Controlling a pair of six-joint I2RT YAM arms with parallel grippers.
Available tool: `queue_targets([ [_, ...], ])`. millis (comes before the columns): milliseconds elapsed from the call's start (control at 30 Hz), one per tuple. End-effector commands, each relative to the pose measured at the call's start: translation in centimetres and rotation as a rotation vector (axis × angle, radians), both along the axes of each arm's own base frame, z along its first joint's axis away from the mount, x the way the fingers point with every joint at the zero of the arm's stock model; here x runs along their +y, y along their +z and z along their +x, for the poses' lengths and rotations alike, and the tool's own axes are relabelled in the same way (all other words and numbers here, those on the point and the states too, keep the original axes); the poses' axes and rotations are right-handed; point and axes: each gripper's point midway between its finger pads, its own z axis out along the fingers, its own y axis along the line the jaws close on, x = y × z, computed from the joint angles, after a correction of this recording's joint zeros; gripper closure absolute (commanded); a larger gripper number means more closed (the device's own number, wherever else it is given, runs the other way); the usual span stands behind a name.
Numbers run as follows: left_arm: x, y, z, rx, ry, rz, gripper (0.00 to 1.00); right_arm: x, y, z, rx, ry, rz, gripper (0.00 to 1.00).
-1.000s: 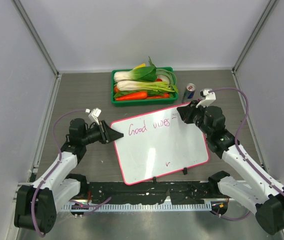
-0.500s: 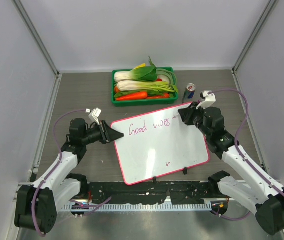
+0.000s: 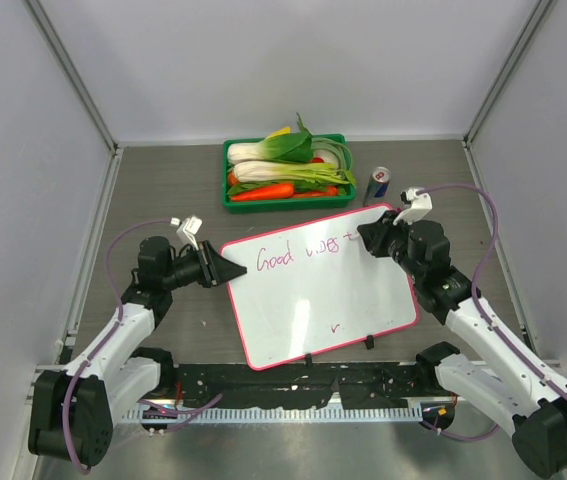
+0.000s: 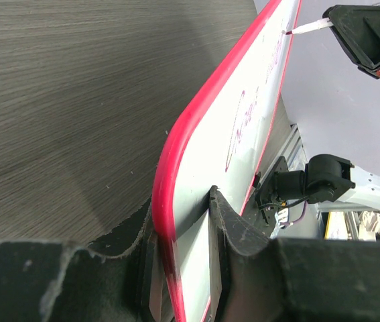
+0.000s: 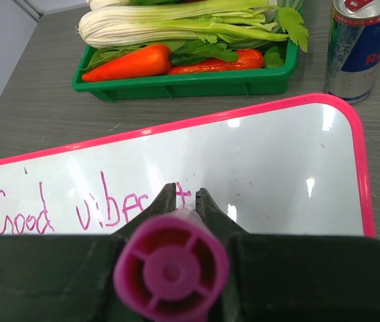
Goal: Write a sentence on the whiteboard
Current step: Write with the whiteboard marker on the whiteboard.
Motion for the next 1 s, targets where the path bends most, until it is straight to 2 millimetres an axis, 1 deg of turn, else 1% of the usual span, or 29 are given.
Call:
queue_targets([
  [0,3.6,-3.2,2.9,-0.077,0.169,0.21,1.0,-0.4,-0.3,-0.5,-0.002,0.0,-0.01,0.99],
  [133,3.5,-3.2,2.9,-0.077,0.165,0.208,1.0,-0.5,-0.6,-0.6,0.009,-0.001,-0.016,0.99],
  [367,3.5,-3.5,2.9,-0.068,0.16,0.207,1.0,-0.4,0.2,-0.3,-0.009,-0.004,-0.02,0.99],
  [533,3.5,-3.6,3.0,-0.065,0.158,0.212,1.0,-0.9,0.6,0.1,-0.019,-0.029,-0.036,0.99],
  [800,3.5,-3.6,3.1,-0.067,0.159,0.212,1.0,-0.7,2.1,0.7,-0.046,-0.038,-0.023,0.99],
  [967,3.5,-3.6,3.1,-0.065,0.161,0.213,1.0,-0.7,3.9,0.8,-0.091,-0.043,0.01,0.98],
])
